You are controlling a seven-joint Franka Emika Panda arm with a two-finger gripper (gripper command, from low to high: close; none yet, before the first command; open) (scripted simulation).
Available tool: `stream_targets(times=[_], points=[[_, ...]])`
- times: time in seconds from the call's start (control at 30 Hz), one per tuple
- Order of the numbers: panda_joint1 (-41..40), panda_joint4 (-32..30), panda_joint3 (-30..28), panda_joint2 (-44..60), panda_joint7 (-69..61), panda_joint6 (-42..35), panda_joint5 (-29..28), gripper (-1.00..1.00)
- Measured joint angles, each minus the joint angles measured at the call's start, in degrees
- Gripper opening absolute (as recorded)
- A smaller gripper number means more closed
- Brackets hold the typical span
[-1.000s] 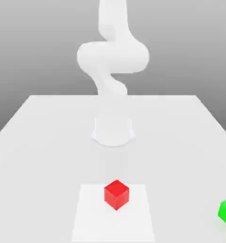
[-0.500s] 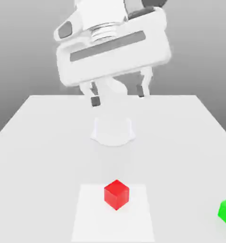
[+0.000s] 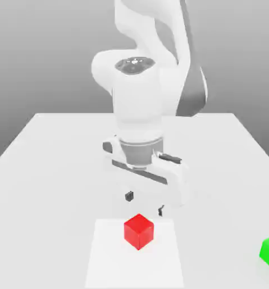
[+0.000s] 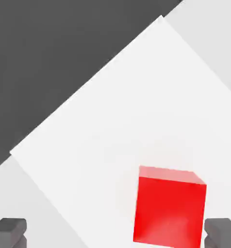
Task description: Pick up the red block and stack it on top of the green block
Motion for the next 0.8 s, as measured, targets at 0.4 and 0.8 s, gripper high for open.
stream_targets(times=[0.4, 0.8], points=[[-0.97, 0.89, -0.01, 5.78, 5.46, 5.21, -5.39, 0.0], [-0.81, 0.95, -0.15, 15.44, 6.14, 13.7, -5.79, 0.0]])
